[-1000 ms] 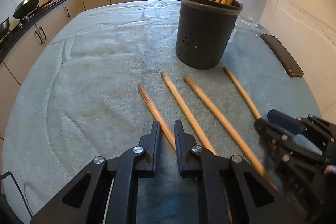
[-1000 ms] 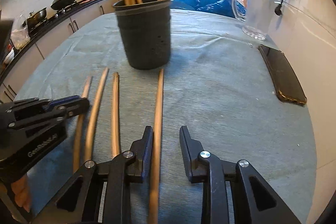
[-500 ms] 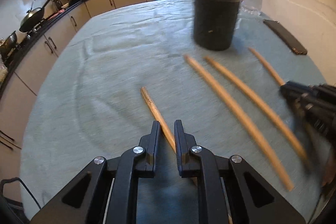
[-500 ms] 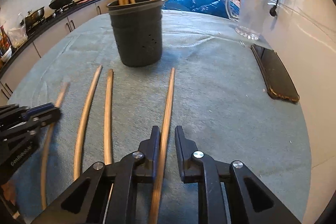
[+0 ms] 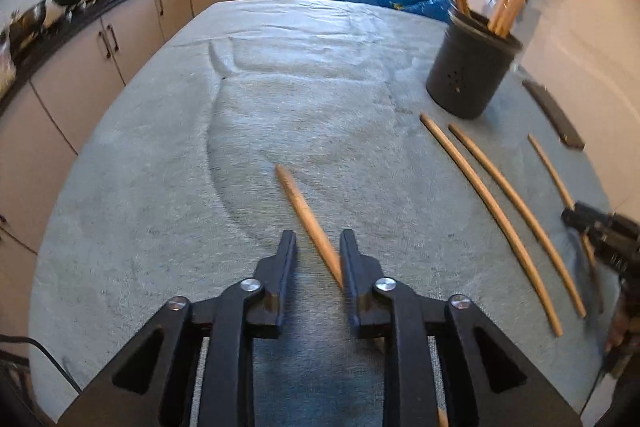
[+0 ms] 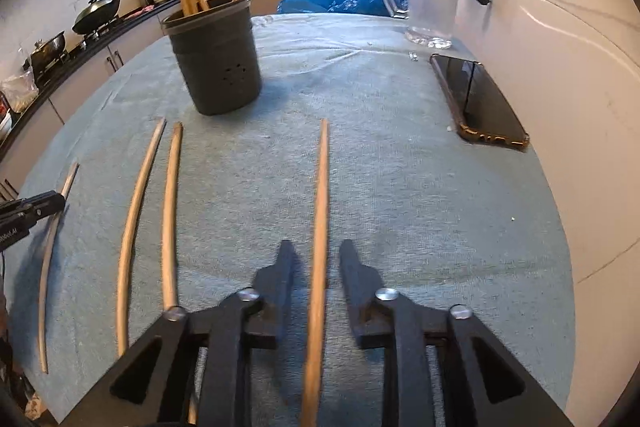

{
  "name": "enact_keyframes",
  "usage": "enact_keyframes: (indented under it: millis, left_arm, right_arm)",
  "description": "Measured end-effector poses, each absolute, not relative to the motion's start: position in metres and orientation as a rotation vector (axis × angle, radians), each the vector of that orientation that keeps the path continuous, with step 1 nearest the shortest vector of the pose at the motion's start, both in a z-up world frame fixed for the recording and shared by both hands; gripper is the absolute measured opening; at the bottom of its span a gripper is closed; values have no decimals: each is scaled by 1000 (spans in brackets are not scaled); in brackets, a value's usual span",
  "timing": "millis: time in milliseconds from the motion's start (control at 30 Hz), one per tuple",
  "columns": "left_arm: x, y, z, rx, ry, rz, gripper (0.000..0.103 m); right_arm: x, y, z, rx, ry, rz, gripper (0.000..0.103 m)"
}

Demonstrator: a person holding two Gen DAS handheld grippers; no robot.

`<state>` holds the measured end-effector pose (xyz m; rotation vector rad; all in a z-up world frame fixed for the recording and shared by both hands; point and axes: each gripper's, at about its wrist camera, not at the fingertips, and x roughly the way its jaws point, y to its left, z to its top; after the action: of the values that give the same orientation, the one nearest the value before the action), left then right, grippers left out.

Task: Organize utensils
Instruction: 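Lower the left tool onto a chopstick and close it while the right tool grasps another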

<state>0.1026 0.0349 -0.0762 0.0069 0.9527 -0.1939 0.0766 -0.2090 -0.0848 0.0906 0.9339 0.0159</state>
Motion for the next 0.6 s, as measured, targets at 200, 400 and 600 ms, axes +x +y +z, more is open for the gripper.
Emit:
enact_keyframes:
  millis: [200, 400, 600]
  left_arm:
    - [108, 45, -77, -49, 970, -194, 25]
    - [130, 38, -81, -37, 1025, -193, 25]
    - [149, 36, -81, -34, 1054, -202, 25]
  right_arm:
    - [80, -200, -84, 49, 967, 1, 44]
    - [109, -197, -82, 25, 1019, 19, 44]
    - [152, -197, -81, 16, 1070, 59, 37]
